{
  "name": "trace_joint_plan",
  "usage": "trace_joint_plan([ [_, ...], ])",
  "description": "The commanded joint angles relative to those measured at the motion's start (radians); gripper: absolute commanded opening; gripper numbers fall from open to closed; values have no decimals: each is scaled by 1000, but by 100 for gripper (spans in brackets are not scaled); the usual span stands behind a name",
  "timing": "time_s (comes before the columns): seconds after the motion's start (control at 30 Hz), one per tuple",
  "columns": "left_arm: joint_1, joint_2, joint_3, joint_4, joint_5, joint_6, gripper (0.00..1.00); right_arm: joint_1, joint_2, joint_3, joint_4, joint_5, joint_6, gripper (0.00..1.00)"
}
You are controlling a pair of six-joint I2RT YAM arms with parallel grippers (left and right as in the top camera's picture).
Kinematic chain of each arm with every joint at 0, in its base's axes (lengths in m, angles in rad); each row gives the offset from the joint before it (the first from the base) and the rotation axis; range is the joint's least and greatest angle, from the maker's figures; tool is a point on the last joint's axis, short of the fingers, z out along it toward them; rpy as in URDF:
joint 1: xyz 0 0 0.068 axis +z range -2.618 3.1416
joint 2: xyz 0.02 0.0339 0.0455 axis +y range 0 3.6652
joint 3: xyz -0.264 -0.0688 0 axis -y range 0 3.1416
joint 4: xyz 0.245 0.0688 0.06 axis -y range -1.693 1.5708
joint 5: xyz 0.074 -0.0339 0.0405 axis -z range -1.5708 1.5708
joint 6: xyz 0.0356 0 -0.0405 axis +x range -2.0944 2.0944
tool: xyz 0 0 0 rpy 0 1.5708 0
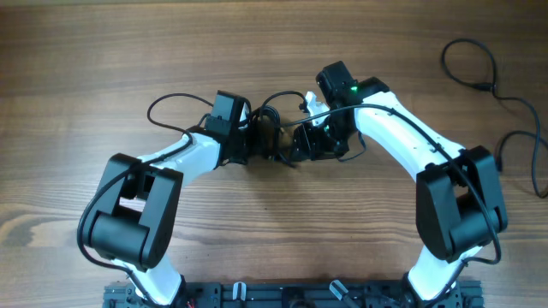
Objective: Untangle cables
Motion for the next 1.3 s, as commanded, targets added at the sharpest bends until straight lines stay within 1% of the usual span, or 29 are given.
trace_joint_plan([
  [0.0, 0, 59, 4, -4, -99, 2, 4, 23, -32, -17, 79, 10, -17, 59],
  [0.1, 0, 59, 4, -6, -93, 1, 4, 26, -32, -63, 146, 9, 15, 59],
  [0.13, 0, 59, 4, -13, -93, 2, 4, 26, -32, -77, 152, 9, 39, 55],
  [0.17, 0, 59, 4, -19, -93, 2, 4, 26, -32, -85, 158, 10, 43, 24],
  [0.2, 0, 59, 4, -29, -94, 6, 4, 23, -34, -83, 182, 9, 43, 4],
  [0.27, 2, 59, 3, -51, -95, 10, 4, -7, -46, -12, 204, -7, 43, 4],
  [0.3, 11, 59, 3, -68, -98, 10, 4, -36, -55, 50, 201, -55, 44, 4],
  [0.37, 36, 59, 3, -107, -98, 10, 4, -98, -63, 136, 194, -109, 95, 4],
  [0.4, 50, 59, 3, -125, -98, 10, 4, -128, -64, 167, 198, -124, 95, 4],
  [0.53, 73, 59, 0, -157, -97, 55, 4, -197, -63, 169, 259, -89, 84, 4],
  [0.63, 73, 59, 0, -160, -97, 53, 4, -202, -63, 165, 259, -88, 83, 4],
  [0.7, 73, 59, 0, -163, -98, 54, 4, -203, -63, 165, 282, -74, 53, 4],
  [0.73, 73, 59, 0, -164, -98, 54, 4, -204, -63, 165, 305, 9, 28, 4],
  [0.8, 74, 59, 0, -169, -98, 54, 4, -206, -63, 165, 366, 272, 28, 4],
  [0.87, 79, 59, 0, -196, -113, 54, 4, -223, -63, 165, 419, 460, 33, 4],
  [0.93, 106, 59, 0, -239, -113, 50, 4, -263, -63, 165, 426, 619, 44, 4],
  [1.0, 152, 59, 0, -278, -114, 50, 4, -325, -63, 165, 409, 676, 43, 4],
  [1.07, 195, 59, 0, -311, -142, 50, 4, -388, -63, 165, 400, 652, 42, 4],
  [1.17, 245, 59, -3, -337, -177, 50, 4, -462, -63, 165, 397, 379, -62, 4],
  [1.27, 248, 59, -9, -335, -177, 50, 4, -481, -63, 154, 371, 235, -73, 4],
])
